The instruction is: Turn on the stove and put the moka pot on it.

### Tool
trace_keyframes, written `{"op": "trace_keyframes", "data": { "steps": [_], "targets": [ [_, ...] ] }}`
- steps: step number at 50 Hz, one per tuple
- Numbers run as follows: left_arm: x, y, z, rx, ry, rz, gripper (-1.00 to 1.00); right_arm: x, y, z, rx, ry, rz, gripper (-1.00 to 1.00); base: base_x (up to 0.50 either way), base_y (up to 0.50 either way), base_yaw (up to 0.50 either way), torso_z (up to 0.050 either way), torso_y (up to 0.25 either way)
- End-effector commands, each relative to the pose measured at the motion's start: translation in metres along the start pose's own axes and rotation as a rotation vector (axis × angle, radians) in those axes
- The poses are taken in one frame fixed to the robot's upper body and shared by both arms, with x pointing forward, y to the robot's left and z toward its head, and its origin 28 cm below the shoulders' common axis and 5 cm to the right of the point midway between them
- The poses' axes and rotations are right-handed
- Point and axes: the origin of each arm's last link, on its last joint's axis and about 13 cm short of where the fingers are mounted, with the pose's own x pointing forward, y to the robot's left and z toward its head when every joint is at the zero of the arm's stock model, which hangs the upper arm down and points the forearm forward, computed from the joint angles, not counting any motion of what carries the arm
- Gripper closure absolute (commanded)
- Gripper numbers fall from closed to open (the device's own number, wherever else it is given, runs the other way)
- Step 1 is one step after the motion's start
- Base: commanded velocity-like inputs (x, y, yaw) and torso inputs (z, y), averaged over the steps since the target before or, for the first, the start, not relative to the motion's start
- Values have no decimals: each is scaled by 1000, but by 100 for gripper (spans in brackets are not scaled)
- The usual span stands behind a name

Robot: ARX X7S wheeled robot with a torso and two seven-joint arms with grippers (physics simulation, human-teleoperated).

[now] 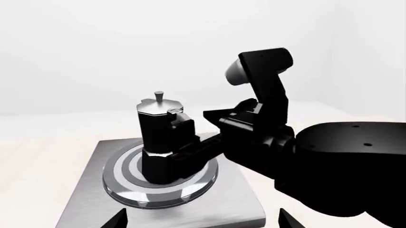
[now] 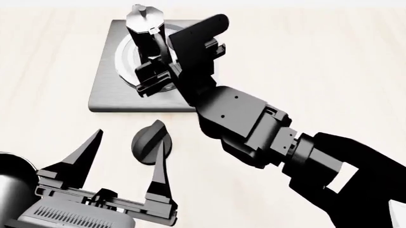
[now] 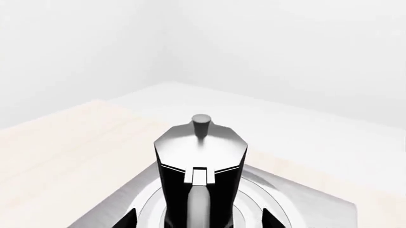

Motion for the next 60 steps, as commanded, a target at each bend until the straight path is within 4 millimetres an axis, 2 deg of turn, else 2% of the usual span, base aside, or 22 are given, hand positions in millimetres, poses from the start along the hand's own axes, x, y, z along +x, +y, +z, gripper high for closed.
{"op": "trace_keyframes", "data": {
  "steps": [1,10,17,36,46,54,60],
  "targets": [
    [0,0,-1,0,-2,-3,-100,-13,-1,3,-14,0,7,-100,0,0,0,0,0],
    [0,-1,0,2,-2,-3,-100,-26,-4,8,-22,-15,3,-100,0,0,0,0,0],
    [0,-1,1,6,-1,-2,-100,-44,-9,16,-19,-46,-13,-100,0,0,0,0,0],
    [0,-2,-5,15,6,-8,-100,-105,-17,27,-40,-90,-70,-100,0,0,0,0,0],
    [0,-7,-8,17,14,-29,-100,-135,-19,21,-39,-86,-116,-100,0,0,0,0,0],
    [4,-8,-3,45,1,-48,-100,-163,-15,20,-50,-75,-130,-100,0,0,0,0,0],
    [12,-4,10,118,-31,-64,-100,-180,-10,21,-47,-76,-134,-100,0,0,0,0,0]
  ]
}}
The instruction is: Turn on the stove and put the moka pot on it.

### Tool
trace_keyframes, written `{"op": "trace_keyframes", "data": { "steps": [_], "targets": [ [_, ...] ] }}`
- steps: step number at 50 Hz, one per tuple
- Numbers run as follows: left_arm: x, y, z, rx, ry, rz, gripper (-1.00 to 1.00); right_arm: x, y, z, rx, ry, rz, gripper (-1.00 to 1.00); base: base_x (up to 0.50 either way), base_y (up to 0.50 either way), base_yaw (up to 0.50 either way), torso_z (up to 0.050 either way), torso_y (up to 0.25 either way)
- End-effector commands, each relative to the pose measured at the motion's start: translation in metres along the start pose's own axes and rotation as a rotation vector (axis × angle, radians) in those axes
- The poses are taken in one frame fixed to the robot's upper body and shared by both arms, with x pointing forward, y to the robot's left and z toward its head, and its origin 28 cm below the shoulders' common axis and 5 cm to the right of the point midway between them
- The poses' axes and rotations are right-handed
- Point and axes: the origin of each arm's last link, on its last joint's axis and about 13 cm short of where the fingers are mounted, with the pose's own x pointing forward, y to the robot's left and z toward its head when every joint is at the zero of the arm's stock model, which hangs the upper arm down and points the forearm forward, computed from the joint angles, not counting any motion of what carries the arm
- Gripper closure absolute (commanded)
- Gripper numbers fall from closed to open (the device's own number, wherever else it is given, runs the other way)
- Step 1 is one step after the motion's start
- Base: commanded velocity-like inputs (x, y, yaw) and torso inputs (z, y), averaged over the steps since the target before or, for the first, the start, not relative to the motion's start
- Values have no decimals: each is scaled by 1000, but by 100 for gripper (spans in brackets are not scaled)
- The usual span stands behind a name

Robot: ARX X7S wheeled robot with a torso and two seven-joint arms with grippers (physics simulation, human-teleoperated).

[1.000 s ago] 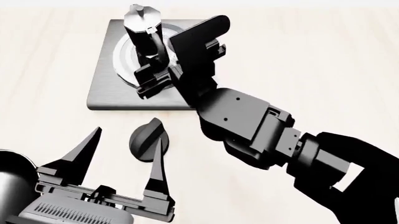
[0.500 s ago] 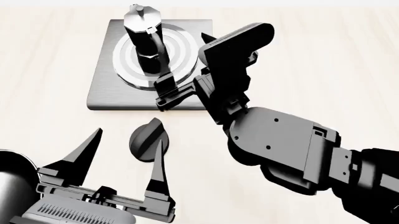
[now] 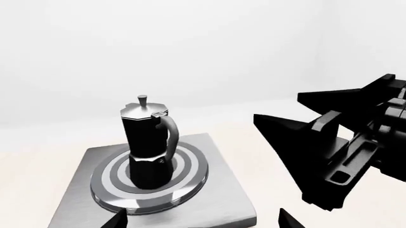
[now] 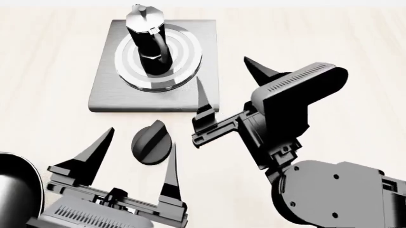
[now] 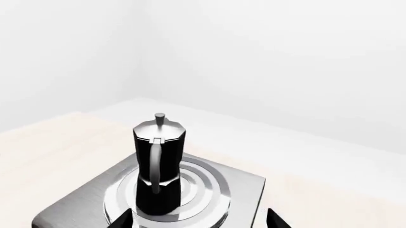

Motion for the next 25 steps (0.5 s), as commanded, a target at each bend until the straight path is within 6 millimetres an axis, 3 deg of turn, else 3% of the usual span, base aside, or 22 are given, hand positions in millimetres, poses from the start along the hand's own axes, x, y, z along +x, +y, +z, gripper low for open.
{"op": "trace_keyframes", "data": {
  "steps": [1,11,25],
  "targets": [
    [10,4,12,89,-26,-24,-100,-34,1,4,-2,3,-16,-100,0,0,0,0,0],
    [27,19,28,273,-16,-58,-100,-46,-6,22,-10,-25,-35,-100,0,0,0,0,0],
    [42,31,47,468,-14,-86,-100,-55,-13,29,-15,-37,-71,-100,0,0,0,0,0]
  ]
}}
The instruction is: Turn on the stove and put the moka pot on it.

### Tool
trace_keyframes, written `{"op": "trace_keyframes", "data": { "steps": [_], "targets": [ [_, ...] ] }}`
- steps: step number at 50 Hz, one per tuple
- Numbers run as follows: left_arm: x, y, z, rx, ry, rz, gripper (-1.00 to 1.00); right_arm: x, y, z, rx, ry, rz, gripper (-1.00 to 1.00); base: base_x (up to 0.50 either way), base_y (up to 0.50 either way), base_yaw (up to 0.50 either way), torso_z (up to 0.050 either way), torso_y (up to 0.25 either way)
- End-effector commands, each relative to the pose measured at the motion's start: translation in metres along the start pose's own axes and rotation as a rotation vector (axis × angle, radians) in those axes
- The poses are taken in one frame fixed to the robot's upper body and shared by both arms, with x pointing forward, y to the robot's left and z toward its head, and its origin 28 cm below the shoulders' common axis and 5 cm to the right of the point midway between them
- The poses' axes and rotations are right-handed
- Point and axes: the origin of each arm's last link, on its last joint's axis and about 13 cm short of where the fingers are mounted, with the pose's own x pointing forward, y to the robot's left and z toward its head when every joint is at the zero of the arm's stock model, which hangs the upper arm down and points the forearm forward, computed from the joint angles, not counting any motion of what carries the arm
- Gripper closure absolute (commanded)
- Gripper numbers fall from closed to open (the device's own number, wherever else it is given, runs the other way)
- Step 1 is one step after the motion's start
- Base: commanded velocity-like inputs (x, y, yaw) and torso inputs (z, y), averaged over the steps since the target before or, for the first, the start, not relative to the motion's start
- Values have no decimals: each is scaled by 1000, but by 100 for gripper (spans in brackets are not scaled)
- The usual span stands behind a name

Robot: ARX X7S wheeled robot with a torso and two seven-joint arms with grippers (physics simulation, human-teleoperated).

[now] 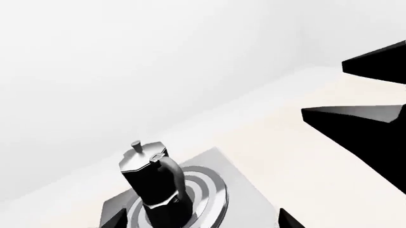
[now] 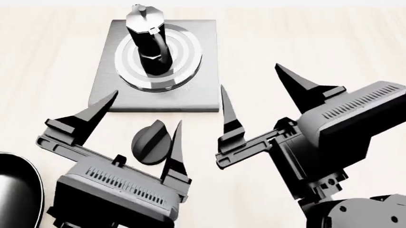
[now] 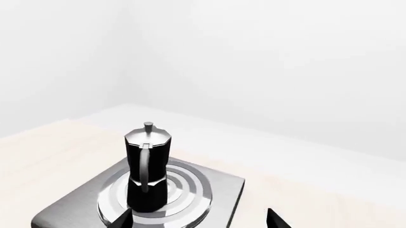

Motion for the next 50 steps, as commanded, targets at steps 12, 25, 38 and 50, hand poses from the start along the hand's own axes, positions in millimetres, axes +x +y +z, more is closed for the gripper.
{"op": "trace_keyframes", "data": {
  "steps": [12,25,38,50],
  "targets": [
    [12,41,22,228,6,68,-100,-15,-17,5,-8,-3,-86,-100,0,0,0,0,0],
    [11,62,27,248,15,165,-100,-17,-36,10,-18,-10,-191,-100,0,0,0,0,0],
    [6,89,29,257,35,297,-100,-28,-57,21,-34,-31,-310,-100,0,0,0,0,0],
    [-3,111,29,262,62,406,-100,-38,-77,32,-58,-50,-425,-100,0,0,0,0,0]
  ]
}}
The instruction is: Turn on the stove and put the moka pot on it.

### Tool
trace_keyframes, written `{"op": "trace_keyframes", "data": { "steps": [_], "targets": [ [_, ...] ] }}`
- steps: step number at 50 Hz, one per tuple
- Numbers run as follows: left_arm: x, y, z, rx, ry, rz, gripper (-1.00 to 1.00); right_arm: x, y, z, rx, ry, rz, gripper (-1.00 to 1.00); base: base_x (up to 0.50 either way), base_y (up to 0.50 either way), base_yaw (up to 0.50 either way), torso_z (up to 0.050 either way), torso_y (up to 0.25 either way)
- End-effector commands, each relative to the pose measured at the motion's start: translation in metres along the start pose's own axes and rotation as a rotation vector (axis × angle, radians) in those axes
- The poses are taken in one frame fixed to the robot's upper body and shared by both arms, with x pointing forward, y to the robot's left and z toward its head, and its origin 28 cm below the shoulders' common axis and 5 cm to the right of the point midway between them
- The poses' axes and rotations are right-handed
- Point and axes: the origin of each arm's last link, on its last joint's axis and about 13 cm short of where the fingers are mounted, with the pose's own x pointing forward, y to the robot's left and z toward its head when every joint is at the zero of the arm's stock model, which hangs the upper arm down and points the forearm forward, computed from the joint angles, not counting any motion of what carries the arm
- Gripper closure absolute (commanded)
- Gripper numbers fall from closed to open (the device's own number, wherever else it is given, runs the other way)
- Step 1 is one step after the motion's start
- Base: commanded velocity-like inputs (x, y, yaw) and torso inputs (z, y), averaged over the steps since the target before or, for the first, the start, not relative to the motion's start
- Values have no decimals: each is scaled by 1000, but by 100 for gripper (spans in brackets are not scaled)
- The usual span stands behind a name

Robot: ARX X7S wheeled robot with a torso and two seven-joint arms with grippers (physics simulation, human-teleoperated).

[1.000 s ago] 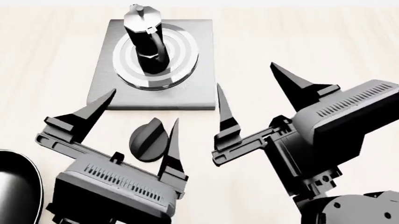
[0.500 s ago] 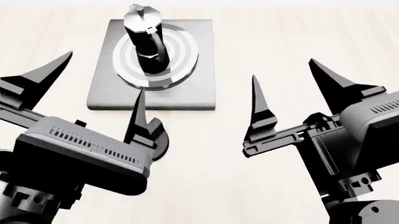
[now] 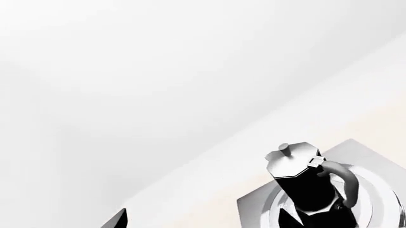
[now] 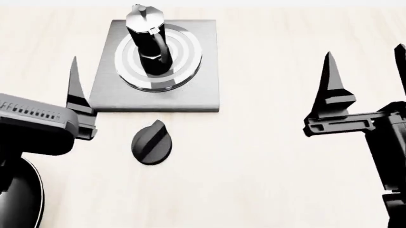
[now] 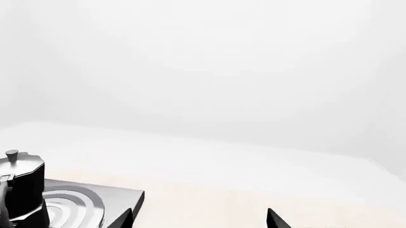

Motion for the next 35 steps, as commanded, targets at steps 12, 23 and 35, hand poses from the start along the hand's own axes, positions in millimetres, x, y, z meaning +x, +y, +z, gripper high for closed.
{"op": "trace_keyframes", "data": {
  "steps": [12,23,35],
  "targets": [
    [-4,35,-9,18,59,158,-100,-7,-37,23,-41,-46,-189,-100,0,0,0,0,0],
    [-1,46,-7,32,76,228,-100,-3,-40,29,-50,-64,-243,-100,0,0,0,0,0],
    [2,53,-5,42,98,274,-100,0,-42,34,-58,-80,-313,-100,0,0,0,0,0]
  ]
}}
